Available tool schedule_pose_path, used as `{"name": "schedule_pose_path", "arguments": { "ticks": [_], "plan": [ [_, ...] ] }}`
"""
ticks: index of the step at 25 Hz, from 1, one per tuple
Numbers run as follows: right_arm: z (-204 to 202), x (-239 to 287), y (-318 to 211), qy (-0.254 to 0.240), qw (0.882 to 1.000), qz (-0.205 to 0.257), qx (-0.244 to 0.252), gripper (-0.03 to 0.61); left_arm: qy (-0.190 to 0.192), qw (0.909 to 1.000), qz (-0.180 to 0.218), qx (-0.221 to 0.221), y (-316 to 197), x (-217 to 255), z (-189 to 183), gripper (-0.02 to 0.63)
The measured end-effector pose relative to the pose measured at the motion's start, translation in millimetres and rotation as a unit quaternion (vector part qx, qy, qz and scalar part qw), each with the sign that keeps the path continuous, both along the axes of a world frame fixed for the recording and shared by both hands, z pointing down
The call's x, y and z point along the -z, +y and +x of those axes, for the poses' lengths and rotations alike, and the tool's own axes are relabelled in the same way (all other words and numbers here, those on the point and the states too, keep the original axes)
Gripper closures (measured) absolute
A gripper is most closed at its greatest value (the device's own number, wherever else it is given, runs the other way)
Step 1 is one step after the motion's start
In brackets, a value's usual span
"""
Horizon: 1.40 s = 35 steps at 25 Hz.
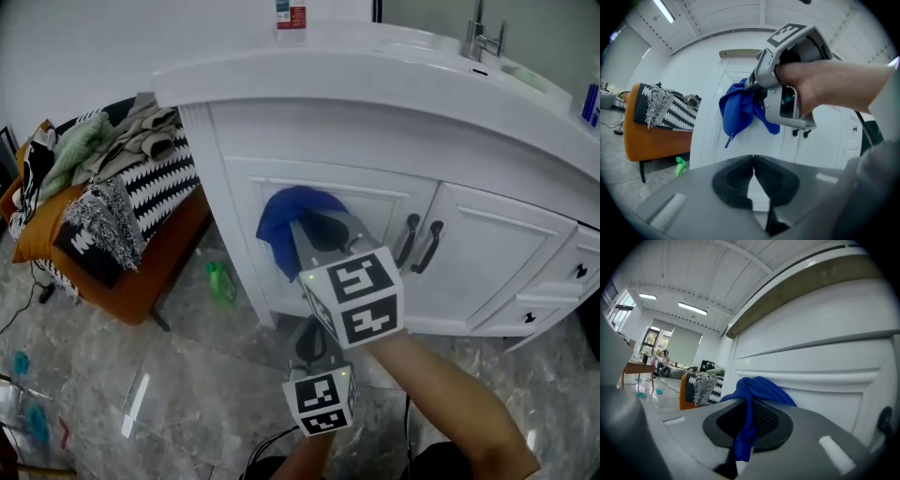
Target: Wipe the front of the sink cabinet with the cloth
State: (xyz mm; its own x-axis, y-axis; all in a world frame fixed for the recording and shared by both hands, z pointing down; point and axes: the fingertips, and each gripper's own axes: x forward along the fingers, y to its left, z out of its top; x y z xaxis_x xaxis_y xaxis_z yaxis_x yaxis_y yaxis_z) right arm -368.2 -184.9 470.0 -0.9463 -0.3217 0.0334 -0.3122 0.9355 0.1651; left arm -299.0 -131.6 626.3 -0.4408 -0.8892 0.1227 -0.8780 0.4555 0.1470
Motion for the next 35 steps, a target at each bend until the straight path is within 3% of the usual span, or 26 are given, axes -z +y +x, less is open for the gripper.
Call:
{"name": "schedule_pose_path", "arguments": {
  "ticks": [7, 12, 21, 30, 35],
  "plan": [
    [74.6, -0.5, -38.1, -0.036, 0.996, -0.044, -0.069, 0.551, 0.006, 0.9996, 0.000, -0.026, -21.9, -9.2, 20.7, 0.601],
    [118.9, 8.6, -43.8, -0.038, 0.994, -0.004, -0.099, 0.551, -0.003, 0.9990, -0.013, -0.043, -33.1, -17.6, 34.7, 0.601],
    [207.4, 13.5, -80.2, -0.084, 0.980, -0.033, -0.175, 0.551, -0.005, 0.9978, -0.016, -0.064, -52.1, -20.9, 57.9, 0.601],
    [301.7, -14.4, -137.3, -0.088, 0.953, -0.048, -0.286, 0.551, -0.011, 0.9967, -0.024, -0.076, -61.2, -25.5, 69.7, 0.601],
    [376.0, -19.9, -167.4, -0.104, 0.925, -0.054, -0.361, 0.551, -0.019, 0.9963, -0.033, -0.077, -63.1, -28.1, 69.0, 0.601]
  ]
}}
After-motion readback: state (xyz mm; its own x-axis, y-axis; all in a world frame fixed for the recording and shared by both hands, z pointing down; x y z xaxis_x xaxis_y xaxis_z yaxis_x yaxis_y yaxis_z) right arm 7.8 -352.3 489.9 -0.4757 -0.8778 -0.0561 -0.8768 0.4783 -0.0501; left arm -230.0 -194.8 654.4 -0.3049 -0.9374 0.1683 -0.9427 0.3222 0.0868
